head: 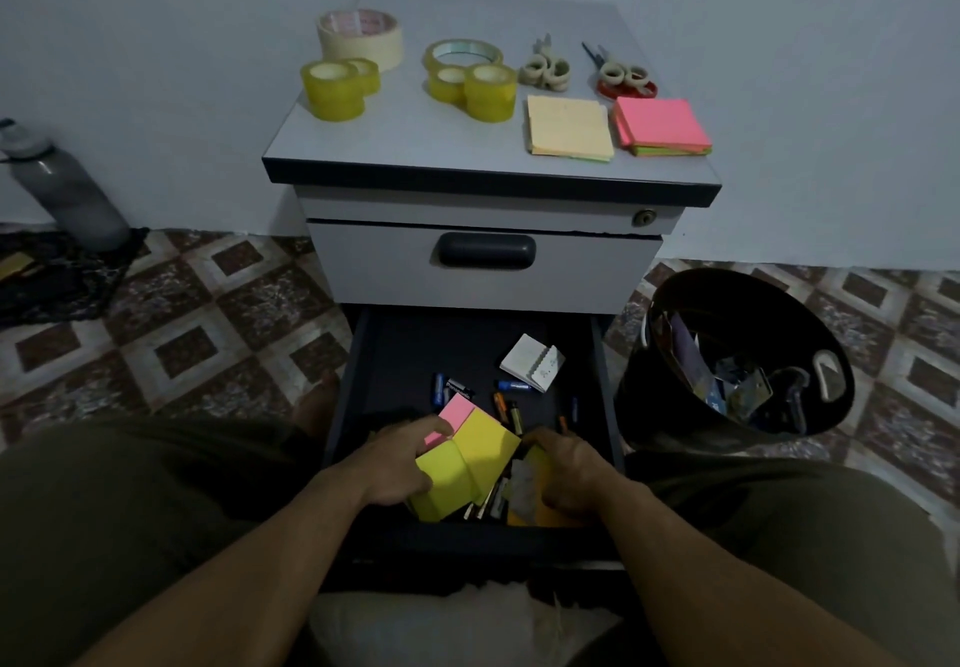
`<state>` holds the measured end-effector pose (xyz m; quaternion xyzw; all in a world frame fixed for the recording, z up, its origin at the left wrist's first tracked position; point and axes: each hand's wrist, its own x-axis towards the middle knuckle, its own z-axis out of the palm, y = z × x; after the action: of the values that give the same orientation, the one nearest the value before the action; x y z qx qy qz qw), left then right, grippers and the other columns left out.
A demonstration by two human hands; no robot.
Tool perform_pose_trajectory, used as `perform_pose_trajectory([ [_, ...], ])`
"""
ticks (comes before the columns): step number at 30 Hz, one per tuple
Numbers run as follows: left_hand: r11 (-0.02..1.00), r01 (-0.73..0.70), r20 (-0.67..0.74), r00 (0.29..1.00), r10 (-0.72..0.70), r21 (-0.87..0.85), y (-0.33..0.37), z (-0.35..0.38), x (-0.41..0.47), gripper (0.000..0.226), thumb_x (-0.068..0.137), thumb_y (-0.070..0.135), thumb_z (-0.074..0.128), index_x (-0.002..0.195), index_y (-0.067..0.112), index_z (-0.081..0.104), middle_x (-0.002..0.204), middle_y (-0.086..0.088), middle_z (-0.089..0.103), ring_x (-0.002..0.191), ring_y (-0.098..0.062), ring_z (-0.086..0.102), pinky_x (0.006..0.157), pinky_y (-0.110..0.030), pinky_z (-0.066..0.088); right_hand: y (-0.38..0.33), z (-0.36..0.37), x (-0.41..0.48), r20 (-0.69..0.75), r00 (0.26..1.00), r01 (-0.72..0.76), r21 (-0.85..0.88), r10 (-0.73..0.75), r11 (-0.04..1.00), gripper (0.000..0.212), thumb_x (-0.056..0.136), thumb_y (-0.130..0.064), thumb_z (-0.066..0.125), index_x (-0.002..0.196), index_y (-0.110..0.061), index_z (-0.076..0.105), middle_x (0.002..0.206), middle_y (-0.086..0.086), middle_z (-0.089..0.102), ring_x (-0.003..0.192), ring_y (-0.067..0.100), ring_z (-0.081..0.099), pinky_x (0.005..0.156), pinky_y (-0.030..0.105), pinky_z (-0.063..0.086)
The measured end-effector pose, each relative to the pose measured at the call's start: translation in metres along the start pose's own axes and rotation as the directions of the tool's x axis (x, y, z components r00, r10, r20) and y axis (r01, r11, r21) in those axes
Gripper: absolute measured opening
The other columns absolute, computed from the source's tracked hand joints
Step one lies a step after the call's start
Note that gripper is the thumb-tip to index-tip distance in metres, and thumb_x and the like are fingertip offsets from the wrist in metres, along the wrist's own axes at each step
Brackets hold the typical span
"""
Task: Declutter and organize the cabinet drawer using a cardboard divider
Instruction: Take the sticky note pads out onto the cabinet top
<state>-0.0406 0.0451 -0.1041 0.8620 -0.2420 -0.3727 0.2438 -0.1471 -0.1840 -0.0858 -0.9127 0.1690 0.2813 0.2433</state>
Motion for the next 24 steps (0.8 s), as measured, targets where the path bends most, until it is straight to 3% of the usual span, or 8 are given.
perform_pose_trajectory([
  [4,0.999,0.006,0.042,0.999,-0.005,-0.032,0.002,0.002,-0.004,0.074,0.086,-0.004,0.055,0.14,0.043,0.039,0.123,0.0,0.054,0.088,-0.011,0.056,0.058,-0.015,0.042,0.0,-0.001,0.0,-0.003,1.0,0.03,0.022,-0.03,0.999,0.064,0.089,0.0,0.05,0.145,-0.03,0.038,0.143,0.014,0.041,0.129,0.032,0.047,0.106,0.035,0.044],
  [7,0.995,-0.002,0.028,1.0,0.004,-0.103,0.0,0.002,-0.004,0.075,0.085,-0.008,0.054,0.14,0.041,0.041,0.126,-0.004,0.056,0.069,-0.002,0.054,0.054,-0.018,0.042,0.003,-0.006,0.002,-0.008,0.999,0.036,0.089,-0.035,0.995,0.067,0.088,0.004,0.048,0.144,-0.032,0.042,0.139,0.012,0.049,0.123,0.031,0.053,0.095,0.034,0.05],
  [10,0.972,-0.011,-0.027,1.0,0.005,-0.237,-0.001,-0.003,-0.001,0.073,0.082,-0.011,0.057,0.132,0.041,0.047,0.121,0.001,0.058,0.075,-0.003,0.064,0.056,-0.024,0.045,0.003,-0.014,0.003,-0.044,0.998,0.044,0.197,-0.036,0.979,0.057,0.09,0.001,0.049,0.137,-0.03,0.049,0.13,0.009,0.054,0.113,0.029,0.057,0.086,0.032,0.052],
  [11,0.964,-0.012,-0.057,0.998,-0.003,-0.265,0.0,-0.005,0.001,0.071,0.083,-0.012,0.058,0.129,0.041,0.047,0.108,-0.001,0.063,0.071,0.0,0.063,0.057,-0.024,0.045,0.003,-0.017,0.004,-0.055,0.998,0.045,0.275,-0.031,0.96,0.053,0.089,0.002,0.05,0.133,-0.028,0.052,0.124,0.006,0.056,0.107,0.025,0.058,0.083,0.031,0.054],
  [13,0.953,-0.004,-0.12,0.992,-0.034,-0.302,0.002,-0.008,0.003,0.069,0.084,-0.01,0.059,0.128,0.041,0.044,0.082,-0.002,0.059,0.059,-0.003,0.057,0.056,-0.024,0.044,0.004,-0.024,0.006,-0.068,0.998,0.044,0.432,-0.016,0.901,0.051,0.086,0.009,0.053,0.127,-0.021,0.054,0.11,0.0,0.057,0.092,0.014,0.057,0.073,0.021,0.052],
  [14,0.948,-0.002,-0.148,0.988,-0.048,-0.317,0.004,-0.01,0.003,0.069,0.084,-0.008,0.06,0.128,0.042,0.042,0.081,-0.004,0.057,0.061,-0.007,0.055,0.057,-0.025,0.044,0.004,-0.027,0.007,-0.073,0.997,0.033,0.504,0.005,0.863,0.052,0.084,0.012,0.055,0.125,-0.019,0.055,0.106,-0.002,0.056,0.09,0.012,0.056,0.068,0.019,0.049],
  [20,0.89,0.06,-0.14,0.981,-0.137,-0.453,0.011,-0.008,0.01,0.066,0.086,-0.003,0.062,0.136,0.036,0.043,0.103,-0.013,0.06,0.082,-0.02,0.061,0.067,-0.033,0.055,0.001,-0.019,0.022,-0.116,0.987,0.028,0.805,0.111,0.593,0.048,0.08,0.014,0.063,0.118,-0.015,0.057,0.105,0.004,0.054,0.091,0.022,0.055,0.072,0.033,0.046],
  [24,0.761,0.091,-0.112,0.971,-0.211,-0.642,0.017,0.003,0.012,0.067,0.086,-0.009,0.063,0.14,0.026,0.044,0.1,-0.013,0.059,0.08,-0.025,0.067,0.073,-0.039,0.062,-0.011,0.003,0.03,-0.057,0.987,-0.003,0.927,0.149,0.374,0.053,0.081,0.016,0.061,0.122,-0.015,0.054,0.115,0.007,0.057,0.104,0.03,0.055,0.078,0.037,0.049],
])
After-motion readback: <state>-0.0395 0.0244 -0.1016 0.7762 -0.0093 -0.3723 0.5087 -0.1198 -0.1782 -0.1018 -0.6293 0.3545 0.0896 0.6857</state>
